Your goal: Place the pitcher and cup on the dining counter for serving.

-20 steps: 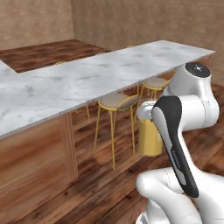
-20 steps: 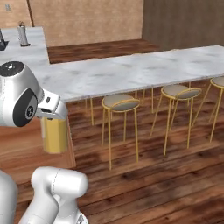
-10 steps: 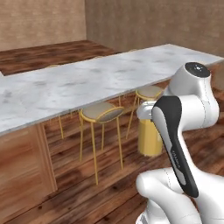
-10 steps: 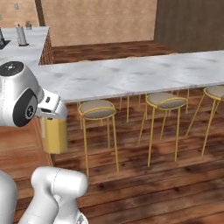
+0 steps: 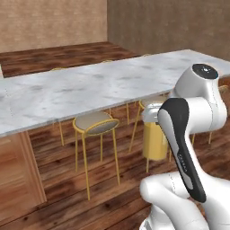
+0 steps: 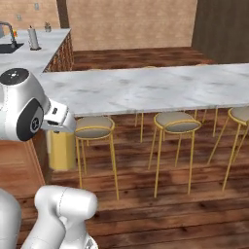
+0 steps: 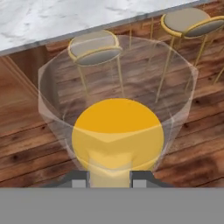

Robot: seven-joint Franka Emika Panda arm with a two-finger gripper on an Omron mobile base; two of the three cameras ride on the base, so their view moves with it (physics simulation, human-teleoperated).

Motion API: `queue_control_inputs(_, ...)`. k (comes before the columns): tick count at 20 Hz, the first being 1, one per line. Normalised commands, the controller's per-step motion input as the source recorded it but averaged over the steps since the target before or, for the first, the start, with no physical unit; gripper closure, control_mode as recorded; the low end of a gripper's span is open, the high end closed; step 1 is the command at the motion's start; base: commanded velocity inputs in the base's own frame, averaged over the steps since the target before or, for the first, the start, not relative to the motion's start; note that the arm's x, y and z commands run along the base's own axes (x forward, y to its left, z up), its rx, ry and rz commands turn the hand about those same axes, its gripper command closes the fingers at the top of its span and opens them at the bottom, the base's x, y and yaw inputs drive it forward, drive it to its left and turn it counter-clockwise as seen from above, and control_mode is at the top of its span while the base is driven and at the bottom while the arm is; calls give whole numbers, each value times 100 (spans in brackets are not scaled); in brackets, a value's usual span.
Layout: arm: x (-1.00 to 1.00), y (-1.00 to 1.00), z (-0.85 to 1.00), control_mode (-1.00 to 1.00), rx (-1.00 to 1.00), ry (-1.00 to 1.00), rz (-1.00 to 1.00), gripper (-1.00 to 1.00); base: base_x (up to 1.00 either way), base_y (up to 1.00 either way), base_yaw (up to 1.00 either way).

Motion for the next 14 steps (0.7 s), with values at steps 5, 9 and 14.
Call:
queue_control_inputs(5,0,0,0,100,0,0,0,100,71,-6,26)
queue_control_inputs(9,0,0,0,100,0,0,0,100,75,0,23)
queue_control_inputs(14,0,0,0,100,0,0,0,100,70,-13,19)
